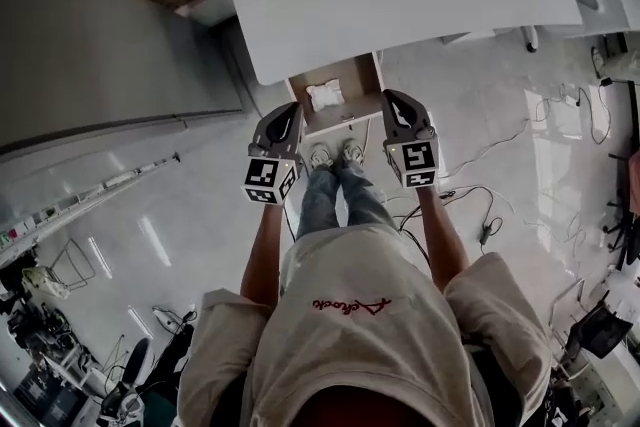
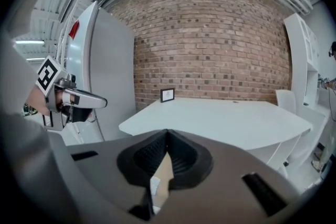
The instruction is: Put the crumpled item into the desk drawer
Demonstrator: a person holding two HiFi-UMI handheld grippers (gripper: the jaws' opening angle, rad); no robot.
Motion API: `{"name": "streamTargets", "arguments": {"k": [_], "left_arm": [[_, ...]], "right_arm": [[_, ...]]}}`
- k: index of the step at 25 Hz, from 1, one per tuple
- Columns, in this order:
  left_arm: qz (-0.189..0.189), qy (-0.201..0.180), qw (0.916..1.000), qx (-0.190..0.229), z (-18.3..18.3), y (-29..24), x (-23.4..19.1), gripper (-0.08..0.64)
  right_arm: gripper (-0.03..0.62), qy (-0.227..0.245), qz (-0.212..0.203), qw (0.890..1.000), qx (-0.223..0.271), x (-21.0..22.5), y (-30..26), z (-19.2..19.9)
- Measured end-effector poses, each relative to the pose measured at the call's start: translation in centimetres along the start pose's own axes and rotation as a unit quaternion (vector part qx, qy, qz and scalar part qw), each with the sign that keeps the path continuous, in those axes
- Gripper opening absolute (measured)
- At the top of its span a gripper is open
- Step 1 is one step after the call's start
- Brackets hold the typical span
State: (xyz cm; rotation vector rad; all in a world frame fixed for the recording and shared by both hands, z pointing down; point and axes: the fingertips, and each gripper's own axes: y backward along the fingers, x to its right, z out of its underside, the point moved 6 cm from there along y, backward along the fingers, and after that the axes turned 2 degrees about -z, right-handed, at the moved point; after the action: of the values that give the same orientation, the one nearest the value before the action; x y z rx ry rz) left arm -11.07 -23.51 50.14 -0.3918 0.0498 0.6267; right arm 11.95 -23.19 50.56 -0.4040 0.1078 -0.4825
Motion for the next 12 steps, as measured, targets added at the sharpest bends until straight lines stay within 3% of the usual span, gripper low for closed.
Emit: {"name": "streamTargets", "arguments": {"k": [12], "left_arm": [[-0.042,-0.036,0.9959,0.071,-8.5,2.6,-1.8,0.009]], "right_arm": [[0.012,0.032,0.017,0.996,0.078,1.2,2.6,-9.6]]}}
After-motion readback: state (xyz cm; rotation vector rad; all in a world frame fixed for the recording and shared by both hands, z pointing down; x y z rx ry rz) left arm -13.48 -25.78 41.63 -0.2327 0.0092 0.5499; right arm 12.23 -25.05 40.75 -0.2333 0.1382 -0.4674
